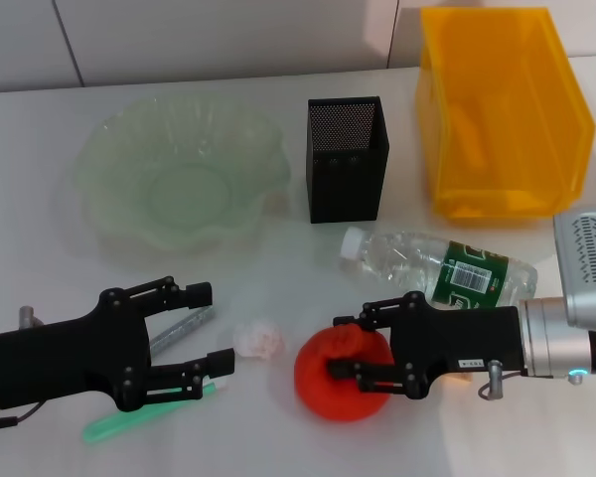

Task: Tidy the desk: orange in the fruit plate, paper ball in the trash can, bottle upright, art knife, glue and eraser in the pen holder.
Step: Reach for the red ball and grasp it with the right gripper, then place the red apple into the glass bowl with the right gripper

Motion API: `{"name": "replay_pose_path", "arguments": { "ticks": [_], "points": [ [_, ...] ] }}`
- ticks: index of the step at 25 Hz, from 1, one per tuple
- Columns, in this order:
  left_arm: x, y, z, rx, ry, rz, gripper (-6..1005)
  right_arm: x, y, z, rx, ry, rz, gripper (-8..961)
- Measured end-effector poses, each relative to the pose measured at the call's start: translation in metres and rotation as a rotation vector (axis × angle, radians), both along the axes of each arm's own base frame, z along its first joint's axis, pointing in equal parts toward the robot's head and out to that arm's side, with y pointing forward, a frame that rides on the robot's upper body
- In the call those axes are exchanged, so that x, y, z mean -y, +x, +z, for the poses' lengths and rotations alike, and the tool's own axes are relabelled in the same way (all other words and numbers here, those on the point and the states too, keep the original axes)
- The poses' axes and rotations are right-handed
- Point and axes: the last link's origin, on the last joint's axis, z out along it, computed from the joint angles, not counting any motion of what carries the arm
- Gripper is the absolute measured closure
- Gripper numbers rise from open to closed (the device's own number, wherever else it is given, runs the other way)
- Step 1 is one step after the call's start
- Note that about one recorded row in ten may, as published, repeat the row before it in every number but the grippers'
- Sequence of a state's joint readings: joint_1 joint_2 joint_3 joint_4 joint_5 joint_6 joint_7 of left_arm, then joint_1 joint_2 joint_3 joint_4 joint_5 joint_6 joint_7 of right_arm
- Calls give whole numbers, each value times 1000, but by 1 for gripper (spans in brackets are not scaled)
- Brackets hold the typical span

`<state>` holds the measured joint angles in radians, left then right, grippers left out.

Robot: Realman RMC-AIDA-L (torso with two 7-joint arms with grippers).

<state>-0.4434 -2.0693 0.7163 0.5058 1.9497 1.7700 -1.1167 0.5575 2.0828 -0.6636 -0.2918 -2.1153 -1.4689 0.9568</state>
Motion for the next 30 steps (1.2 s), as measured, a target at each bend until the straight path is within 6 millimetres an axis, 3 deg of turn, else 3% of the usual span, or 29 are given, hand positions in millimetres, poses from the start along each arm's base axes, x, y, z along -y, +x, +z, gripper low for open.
{"name": "replay_pose_path", "arguments": {
  "ticks": [2, 10, 16, 19, 21, 23, 24, 25, 30],
  "points": [
    [1, -1, 0, 1, 0, 3, 175, 0, 0, 0, 1, 1, 1, 448],
    [3, -4, 1, 1, 12, 8, 175, 3, -3, 7, -50, 8, 11, 601],
    [5, -4, 1, 6, 11, 10, 175, 9, -11, 37, -196, 77, 54, 705],
    [5, -5, 2, 11, 15, 12, 175, 10, -23, 69, -316, 165, 132, 744],
    [5, -5, 2, 12, 15, 13, 175, 8, -27, 76, -343, 190, 153, 761],
    [6, -5, 2, 12, 15, 14, 175, 0, -37, 87, -399, 252, 179, 777],
    [7, -5, 1, 15, 12, 17, 175, -14, -49, 95, -440, 309, 204, 785],
    [7, -5, 1, 15, 12, 17, 175, -14, -49, 95, -440, 309, 204, 792],
    [7, -5, -1, 17, 10, 24, 174, -67, -89, 96, -434, 401, 233, 836]
  ]
}}
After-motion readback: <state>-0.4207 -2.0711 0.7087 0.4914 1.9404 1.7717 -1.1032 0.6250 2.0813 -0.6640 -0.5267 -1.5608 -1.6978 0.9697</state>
